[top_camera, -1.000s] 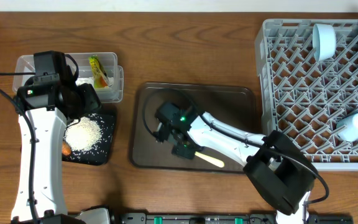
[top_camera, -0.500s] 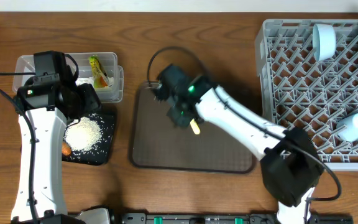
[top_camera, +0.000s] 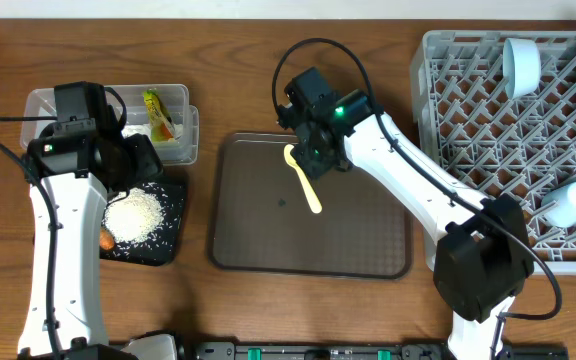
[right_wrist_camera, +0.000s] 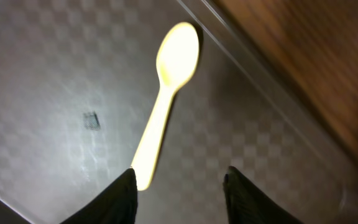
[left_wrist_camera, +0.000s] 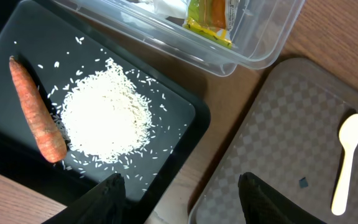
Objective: Sort waste into correct bins and load items into the dishwasher rack
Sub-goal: 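Lift the yellow spoon off the brown tray with the right gripper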
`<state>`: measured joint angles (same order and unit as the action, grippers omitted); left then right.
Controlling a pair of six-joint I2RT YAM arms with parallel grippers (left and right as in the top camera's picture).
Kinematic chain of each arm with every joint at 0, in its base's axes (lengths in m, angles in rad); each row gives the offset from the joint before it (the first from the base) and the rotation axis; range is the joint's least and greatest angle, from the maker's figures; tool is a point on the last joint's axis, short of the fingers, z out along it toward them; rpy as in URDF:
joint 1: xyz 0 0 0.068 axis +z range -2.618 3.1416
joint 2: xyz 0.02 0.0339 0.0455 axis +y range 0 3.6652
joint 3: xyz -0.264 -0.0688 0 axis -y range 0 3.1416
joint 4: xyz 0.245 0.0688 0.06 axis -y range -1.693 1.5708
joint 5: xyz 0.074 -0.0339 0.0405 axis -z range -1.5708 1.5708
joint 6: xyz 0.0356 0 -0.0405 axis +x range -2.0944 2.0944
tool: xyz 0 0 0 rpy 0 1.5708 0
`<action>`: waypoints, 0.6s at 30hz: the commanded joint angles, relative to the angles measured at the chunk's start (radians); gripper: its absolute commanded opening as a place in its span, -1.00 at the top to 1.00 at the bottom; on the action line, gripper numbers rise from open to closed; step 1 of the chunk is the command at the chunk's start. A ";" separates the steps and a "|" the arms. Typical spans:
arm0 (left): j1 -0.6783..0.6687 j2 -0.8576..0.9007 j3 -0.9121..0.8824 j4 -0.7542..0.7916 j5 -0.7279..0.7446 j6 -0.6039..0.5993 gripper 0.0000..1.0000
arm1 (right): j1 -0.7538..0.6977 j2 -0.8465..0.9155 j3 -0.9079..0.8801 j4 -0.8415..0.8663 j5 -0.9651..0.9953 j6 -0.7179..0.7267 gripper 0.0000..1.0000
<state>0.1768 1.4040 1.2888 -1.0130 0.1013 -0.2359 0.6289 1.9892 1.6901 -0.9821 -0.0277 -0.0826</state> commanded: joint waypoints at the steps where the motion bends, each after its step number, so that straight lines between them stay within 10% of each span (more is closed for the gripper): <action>1: 0.004 0.000 -0.003 0.000 -0.005 -0.007 -0.22 | 0.027 0.007 0.004 0.042 -0.044 0.008 -0.01; 6: 0.004 0.000 -0.003 -0.004 0.004 -0.013 -0.22 | 0.053 0.048 -0.021 0.119 -0.037 0.027 -0.28; 18: 0.004 0.000 -0.003 -0.003 0.007 -0.013 -0.22 | 0.060 0.216 -0.022 0.135 0.069 0.247 -0.05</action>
<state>0.1768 1.4040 1.2888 -1.0142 0.1051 -0.2394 0.6888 2.1902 1.6711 -0.8478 -0.0174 0.0891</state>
